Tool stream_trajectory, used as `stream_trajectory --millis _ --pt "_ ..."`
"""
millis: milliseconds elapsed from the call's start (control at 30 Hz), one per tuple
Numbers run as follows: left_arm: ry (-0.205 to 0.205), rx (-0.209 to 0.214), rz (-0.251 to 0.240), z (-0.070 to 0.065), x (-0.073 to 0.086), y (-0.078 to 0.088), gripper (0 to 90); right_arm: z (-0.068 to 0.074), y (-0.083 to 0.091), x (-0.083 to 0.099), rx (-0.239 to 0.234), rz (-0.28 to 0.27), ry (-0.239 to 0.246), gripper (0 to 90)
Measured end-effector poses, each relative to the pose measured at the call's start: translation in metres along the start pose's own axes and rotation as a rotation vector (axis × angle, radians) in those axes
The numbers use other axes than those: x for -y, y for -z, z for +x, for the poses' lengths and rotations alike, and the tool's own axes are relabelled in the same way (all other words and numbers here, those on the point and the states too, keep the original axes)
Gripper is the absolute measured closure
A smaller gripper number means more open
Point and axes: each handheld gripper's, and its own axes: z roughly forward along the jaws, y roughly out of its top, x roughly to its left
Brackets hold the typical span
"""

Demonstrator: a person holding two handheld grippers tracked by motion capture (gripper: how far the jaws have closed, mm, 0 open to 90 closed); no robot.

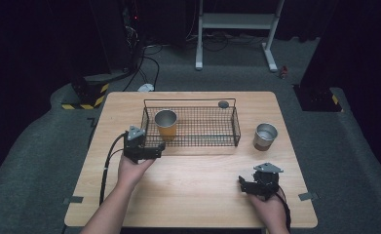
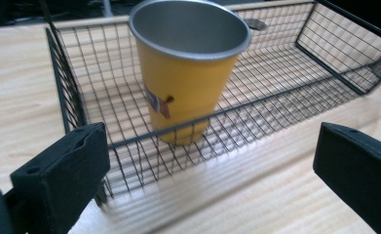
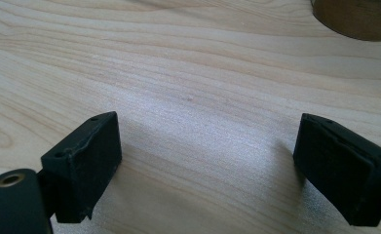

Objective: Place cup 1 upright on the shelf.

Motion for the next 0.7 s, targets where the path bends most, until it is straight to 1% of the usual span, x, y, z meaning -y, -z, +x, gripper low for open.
stream_trajectory --millis 133,200,267,333,467,500,600,700 --pt "-0.018 0.011 0.005 -0.001 0.012 0.002 0.1 0.0 0.0 0.0 -0.001 0.002 -0.001 10.2" --pt "-0.03 0.027 0.009 -0.003 0.017 0.004 0.2 0.0 0.0 0.0 -0.001 0.001 -0.001 10.2" --pt "-0.03 0.057 0.011 -0.004 0.024 0.006 0.3 0.0 0.0 0.0 -0.001 0.0 -0.001 10.3" --pt "-0.031 0.064 0.02 -0.005 0.03 0.006 0.3 0.0 0.001 0.0 0.0 0.0 -0.004 10.6" --pt "-0.047 0.073 0.045 -0.005 0.042 0.008 0.4 0.0 0.001 0.001 0.003 0.0 -0.008 10.7" --pt "-0.045 0.078 0.06 -0.005 0.046 0.008 0.7 0.0 0.001 0.001 0.003 0.0 -0.008 10.7" --pt "-0.056 0.097 0.103 -0.005 0.055 0.008 1.8 0.0 0.001 0.001 0.003 0.0 -0.008 10.7" --pt "-0.077 0.088 0.124 -0.006 0.062 0.008 4.0 0.0 0.001 0.001 0.003 0.0 -0.009 10.7"
